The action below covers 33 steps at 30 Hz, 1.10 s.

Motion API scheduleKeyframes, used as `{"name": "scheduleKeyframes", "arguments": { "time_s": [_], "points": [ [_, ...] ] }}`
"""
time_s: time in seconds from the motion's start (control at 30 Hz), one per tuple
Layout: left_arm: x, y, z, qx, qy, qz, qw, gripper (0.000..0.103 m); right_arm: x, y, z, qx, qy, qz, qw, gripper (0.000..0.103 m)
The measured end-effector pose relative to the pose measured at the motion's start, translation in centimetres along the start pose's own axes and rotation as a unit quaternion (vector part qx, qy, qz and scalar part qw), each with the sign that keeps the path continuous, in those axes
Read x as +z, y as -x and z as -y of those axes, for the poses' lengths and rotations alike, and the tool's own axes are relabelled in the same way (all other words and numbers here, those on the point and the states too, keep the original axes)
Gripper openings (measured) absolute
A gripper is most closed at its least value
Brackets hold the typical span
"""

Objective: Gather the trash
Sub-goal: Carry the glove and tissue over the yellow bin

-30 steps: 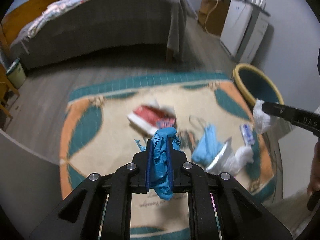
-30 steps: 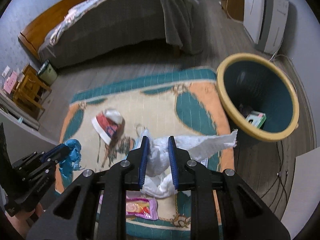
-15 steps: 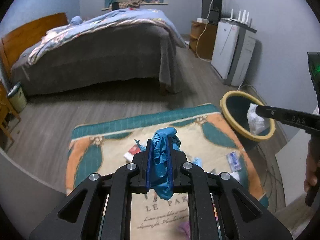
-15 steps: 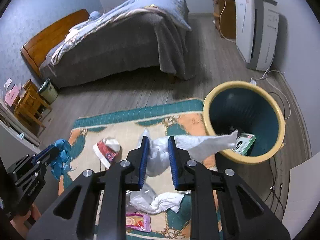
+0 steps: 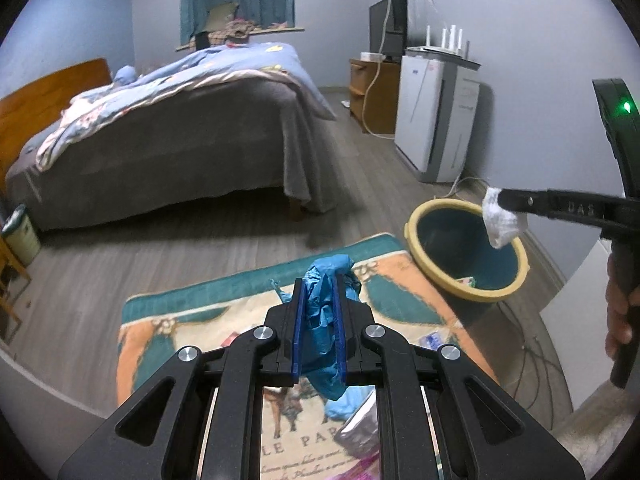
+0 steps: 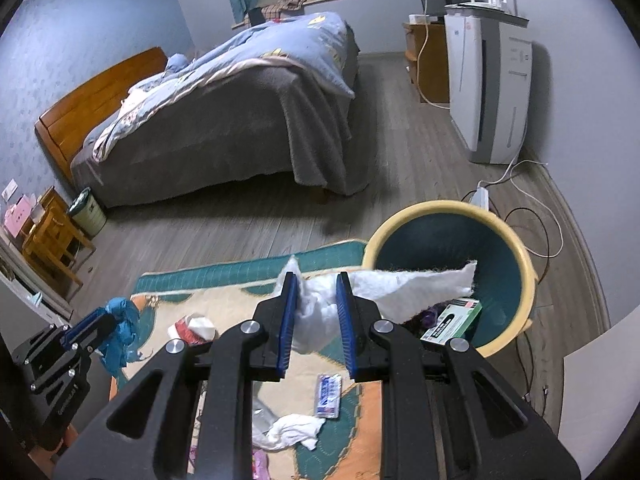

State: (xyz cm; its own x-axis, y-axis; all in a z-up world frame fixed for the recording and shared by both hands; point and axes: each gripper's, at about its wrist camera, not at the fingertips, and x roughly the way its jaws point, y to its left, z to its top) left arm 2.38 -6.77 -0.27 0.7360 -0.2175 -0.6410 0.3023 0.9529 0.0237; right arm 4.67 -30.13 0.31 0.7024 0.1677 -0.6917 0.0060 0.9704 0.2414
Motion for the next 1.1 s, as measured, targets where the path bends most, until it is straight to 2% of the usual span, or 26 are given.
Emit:
{"name": "scheduleKeyframes", "arguments": {
  "time_s": [0.27, 0.57, 1.0, 1.1],
  "points": [
    [0.3, -0.5, 3.8, -0.004, -0.062, 0.010, 0.9980, 0.014, 1.6, 0.8, 2.7, -0.002, -0.021, 0.017, 1.000, 0.020],
    [2.1, -0.9, 6.8, -0.030, -0.077, 0.021, 0.9964, 0.014, 2.7, 1.8, 5.2, -0.029, -0.012, 0.041, 0.999, 0.020],
    [5.1, -4.4, 12.4, -0.072, -0.118, 0.017, 0.9903, 0.014, 3.5, 1.0, 10.7, -0.059, -0.034, 0.038, 0.997, 0.020],
    [5.8, -5.6, 13.6, -0.083, -0.122, 0.013, 0.9890, 0.014, 3.6, 0.0, 11.7, -0.084, -0.024, 0.032, 0.996, 0.020]
  ]
}}
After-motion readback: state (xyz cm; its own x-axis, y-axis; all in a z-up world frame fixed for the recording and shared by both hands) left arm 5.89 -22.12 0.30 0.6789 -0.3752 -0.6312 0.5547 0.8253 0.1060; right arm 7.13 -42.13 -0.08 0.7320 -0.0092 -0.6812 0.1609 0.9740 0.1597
